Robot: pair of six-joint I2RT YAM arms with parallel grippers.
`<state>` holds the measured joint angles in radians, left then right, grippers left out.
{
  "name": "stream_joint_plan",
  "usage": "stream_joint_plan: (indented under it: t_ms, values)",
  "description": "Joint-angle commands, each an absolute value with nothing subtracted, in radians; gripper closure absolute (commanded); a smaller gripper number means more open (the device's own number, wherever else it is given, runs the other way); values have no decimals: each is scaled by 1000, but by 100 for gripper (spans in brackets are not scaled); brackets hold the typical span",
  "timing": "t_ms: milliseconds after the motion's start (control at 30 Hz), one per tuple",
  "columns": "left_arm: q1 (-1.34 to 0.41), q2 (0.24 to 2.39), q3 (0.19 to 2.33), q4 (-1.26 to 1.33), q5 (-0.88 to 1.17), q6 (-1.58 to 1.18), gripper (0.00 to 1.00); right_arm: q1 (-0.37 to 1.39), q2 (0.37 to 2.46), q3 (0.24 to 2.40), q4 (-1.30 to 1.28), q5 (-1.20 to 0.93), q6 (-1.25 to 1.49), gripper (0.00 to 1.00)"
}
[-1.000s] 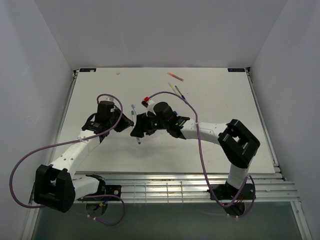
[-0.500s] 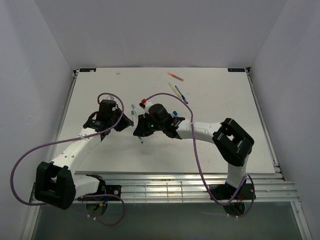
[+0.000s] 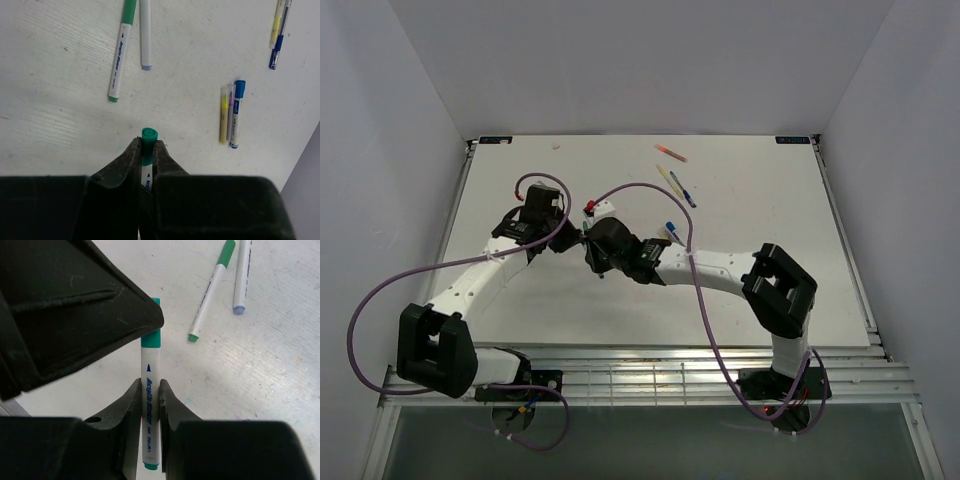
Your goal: Open the pen caps
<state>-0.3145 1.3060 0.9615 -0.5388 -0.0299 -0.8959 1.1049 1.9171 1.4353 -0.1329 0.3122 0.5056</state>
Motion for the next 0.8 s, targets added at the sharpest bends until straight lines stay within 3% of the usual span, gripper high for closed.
stream_joint_plan:
  t_ms: [0,100,200,400,600,633,667,767]
  values:
    - [-305,1293,1014,-503,-146,-905,100,1103,1815,1231,14,182,406,92]
    - [-304,1235,956,-391,-130,-838,100,1008,1732,1040,274,-210,472,92]
    - [-299,1187,928,-353,-162,-778,100,962,1694,970,403,-424,512,92]
    - [-295,1083,828,-255,-140,-772,100,914,1695,940,532,-630,618,92]
    - [-291,1153,906,-339,-31,-723,100,914,1658,951,441,-504,566,92]
    - [-291,1163,916,-383,1,-730,96,914,1652,984,390,-473,542,92]
    - [-291,1169,919,-402,41,-745,75,914,1646,994,317,-442,522,92]
    - [-293,1154,891,-414,98,-782,51,916,1638,1005,296,-374,502,92]
